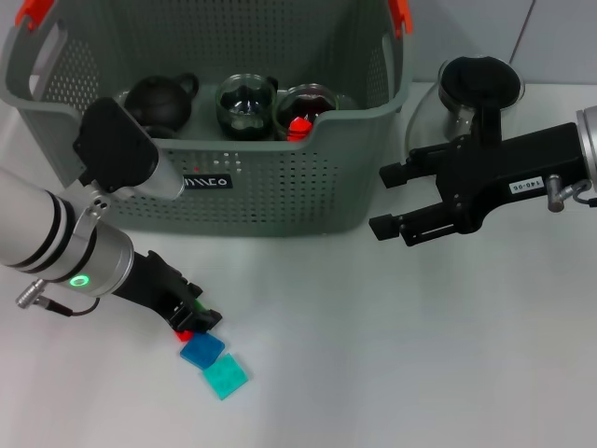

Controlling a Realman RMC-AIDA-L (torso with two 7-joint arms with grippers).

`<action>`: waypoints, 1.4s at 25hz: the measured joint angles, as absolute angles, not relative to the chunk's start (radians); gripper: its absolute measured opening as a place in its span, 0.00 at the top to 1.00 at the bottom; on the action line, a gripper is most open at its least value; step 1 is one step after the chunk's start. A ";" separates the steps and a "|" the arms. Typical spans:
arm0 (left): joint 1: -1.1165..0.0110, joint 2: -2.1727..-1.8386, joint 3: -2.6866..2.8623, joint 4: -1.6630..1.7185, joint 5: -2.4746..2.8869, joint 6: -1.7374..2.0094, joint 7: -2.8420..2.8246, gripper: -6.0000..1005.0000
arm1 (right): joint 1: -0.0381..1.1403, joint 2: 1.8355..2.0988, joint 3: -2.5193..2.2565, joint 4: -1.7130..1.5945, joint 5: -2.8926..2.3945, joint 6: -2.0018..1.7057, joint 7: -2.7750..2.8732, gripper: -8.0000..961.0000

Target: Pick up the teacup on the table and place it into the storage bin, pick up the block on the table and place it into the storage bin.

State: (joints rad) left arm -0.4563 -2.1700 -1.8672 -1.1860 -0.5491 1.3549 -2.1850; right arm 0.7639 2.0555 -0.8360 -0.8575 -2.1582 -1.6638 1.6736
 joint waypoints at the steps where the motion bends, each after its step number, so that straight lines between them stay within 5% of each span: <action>1: -0.456 -2.170 -1.867 -1.186 -0.549 1.356 -2.185 0.36 | 0.764 2.055 -0.835 -0.857 -2.158 -1.664 1.673 0.13; 4: -0.456 -2.169 -1.864 -1.186 -0.551 1.359 -2.185 0.55 | 0.764 2.055 -0.831 -0.857 -2.158 -1.664 1.673 0.13; 9: -0.454 -2.169 -1.867 -1.211 -0.562 1.385 -2.184 0.59 | 0.764 2.054 -0.830 -0.857 -2.158 -1.665 1.672 0.13; 22: -0.543 -2.154 -2.220 -1.336 -0.783 1.773 -2.142 0.57 | 0.764 2.052 -0.829 -0.857 -2.158 -1.671 1.671 0.13; 35: -0.727 -2.043 -2.464 -1.196 -0.930 1.661 -2.200 0.55 | 0.767 2.047 -0.828 -0.858 -2.158 -1.717 1.677 0.13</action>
